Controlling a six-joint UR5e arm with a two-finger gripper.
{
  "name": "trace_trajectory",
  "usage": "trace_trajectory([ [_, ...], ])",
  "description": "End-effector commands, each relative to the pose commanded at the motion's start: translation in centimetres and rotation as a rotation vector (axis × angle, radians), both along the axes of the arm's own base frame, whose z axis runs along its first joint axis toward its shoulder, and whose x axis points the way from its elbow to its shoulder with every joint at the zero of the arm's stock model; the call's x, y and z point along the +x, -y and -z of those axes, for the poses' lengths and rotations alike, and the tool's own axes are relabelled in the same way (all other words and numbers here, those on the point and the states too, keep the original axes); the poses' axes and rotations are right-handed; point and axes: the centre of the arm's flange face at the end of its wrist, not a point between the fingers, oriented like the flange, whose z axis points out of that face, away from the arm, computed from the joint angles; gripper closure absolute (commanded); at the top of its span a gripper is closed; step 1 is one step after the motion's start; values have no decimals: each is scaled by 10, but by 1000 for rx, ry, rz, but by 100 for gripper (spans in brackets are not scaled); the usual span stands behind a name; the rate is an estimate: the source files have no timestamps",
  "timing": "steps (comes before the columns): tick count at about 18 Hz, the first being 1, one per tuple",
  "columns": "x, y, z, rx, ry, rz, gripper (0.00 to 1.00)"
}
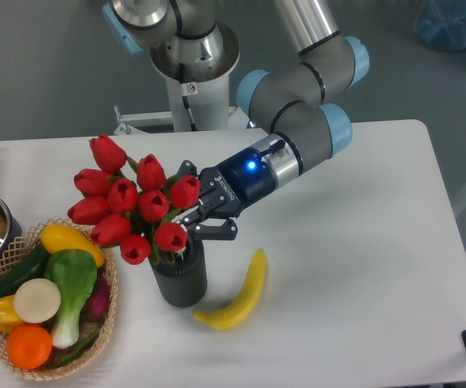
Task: Insert the flowers into the vase
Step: 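Lower the tulip stems into the vase opening with the gripper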
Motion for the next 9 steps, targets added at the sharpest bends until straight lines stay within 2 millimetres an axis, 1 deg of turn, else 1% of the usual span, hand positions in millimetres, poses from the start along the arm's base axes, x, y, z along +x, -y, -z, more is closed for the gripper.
trace_trajectory([
  [4,4,4,19,-9,16,-4,82],
  [7,10,13,38,8,-13,-14,81],
  [9,9,20,47,9,-12,-26,81],
])
